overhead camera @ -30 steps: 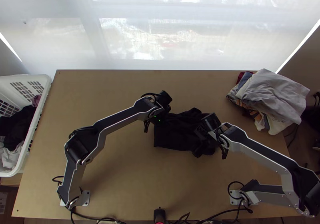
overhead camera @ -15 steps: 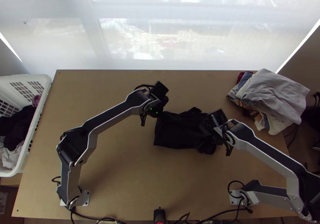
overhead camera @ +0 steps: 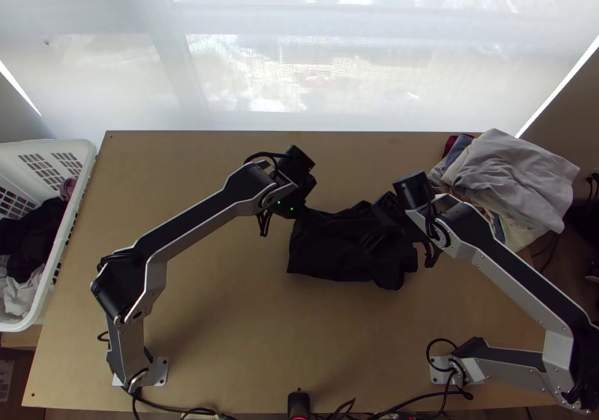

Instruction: Fold the t-shirt

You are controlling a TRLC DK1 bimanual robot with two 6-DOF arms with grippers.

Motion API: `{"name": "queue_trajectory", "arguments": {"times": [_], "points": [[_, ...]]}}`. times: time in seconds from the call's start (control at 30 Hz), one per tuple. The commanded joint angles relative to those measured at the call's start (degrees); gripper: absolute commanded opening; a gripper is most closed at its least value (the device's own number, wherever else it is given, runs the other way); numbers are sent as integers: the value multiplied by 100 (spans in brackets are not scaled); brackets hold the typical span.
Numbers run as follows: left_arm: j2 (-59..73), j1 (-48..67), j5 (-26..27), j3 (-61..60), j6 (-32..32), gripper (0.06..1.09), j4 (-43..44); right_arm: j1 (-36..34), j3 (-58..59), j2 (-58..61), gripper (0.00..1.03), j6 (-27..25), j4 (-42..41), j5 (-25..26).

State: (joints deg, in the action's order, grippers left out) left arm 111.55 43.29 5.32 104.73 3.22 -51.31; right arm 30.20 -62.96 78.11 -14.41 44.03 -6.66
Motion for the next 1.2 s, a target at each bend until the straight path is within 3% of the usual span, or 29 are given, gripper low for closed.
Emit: {"name": "queue_trajectory", "arguments": {"times": [0.0, 0.23, 0.37, 0.8, 1.17], "points": [[51, 162, 13, -190, -6, 102, 16, -14, 56, 451, 99, -26, -228, -11], [368, 373, 13, -304, -32, 102, 42, 39, 407, 1040, 99, -9, -773, -11], [368, 391, 13, -348, -41, 102, 33, 206, 442, 785, 99, 97, -720, -2], [262, 391, 13, -901, -147, 102, 24, 285, 1515, 434, 99, -255, -844, 6], [-45, 391, 13, -928, -349, 102, -63, 153, 899, -85, 99, -255, -685, 50]]}}
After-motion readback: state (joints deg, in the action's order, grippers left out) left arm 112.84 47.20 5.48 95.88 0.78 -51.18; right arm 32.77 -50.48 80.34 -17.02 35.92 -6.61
